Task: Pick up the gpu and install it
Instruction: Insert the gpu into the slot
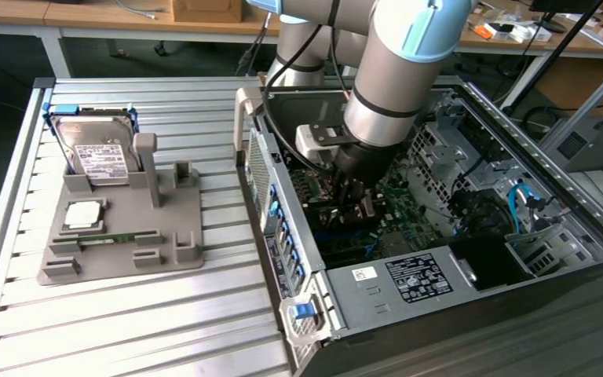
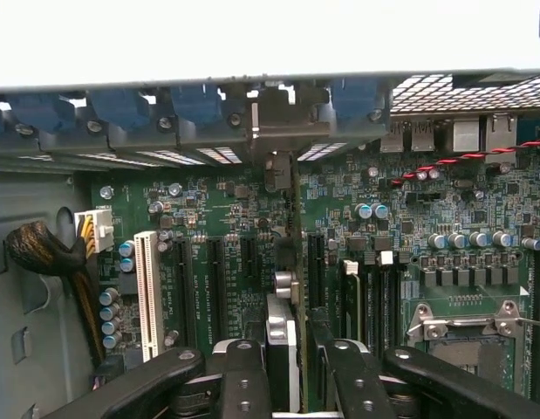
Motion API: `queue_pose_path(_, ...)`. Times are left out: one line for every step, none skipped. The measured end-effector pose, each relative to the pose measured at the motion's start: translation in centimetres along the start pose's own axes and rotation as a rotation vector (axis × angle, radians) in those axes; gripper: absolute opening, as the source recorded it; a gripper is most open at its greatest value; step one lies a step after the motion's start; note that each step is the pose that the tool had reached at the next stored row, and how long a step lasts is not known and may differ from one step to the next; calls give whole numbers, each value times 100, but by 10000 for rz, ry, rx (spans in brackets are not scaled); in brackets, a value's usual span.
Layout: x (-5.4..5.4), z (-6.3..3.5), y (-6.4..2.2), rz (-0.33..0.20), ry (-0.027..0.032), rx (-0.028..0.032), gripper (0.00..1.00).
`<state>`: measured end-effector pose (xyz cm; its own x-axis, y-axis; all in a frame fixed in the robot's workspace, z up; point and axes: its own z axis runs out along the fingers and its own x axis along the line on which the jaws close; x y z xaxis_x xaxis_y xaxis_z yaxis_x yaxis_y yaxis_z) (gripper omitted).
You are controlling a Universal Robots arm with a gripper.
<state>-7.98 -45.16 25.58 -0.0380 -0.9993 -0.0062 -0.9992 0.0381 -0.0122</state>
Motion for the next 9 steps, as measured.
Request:
queue_pose_path(0,1,0,16,-1,1,30)
queue_pose_path(0,0,0,43,0,1,30)
queue_pose_path(0,0,0,52,0,1,30)
queue_pose_path(0,0,0,53,0,1,30)
queue_pose_path(0,0,0,54,-2,4,30)
queue_pose_path(0,-3,0,54,-2,7,30)
queue_pose_path(0,-9,1,54,-2,13,30)
queue_pose_path(0,-15,3,54,-1,18,30)
queue_pose_path(0,-14,2,54,-3,20,30)
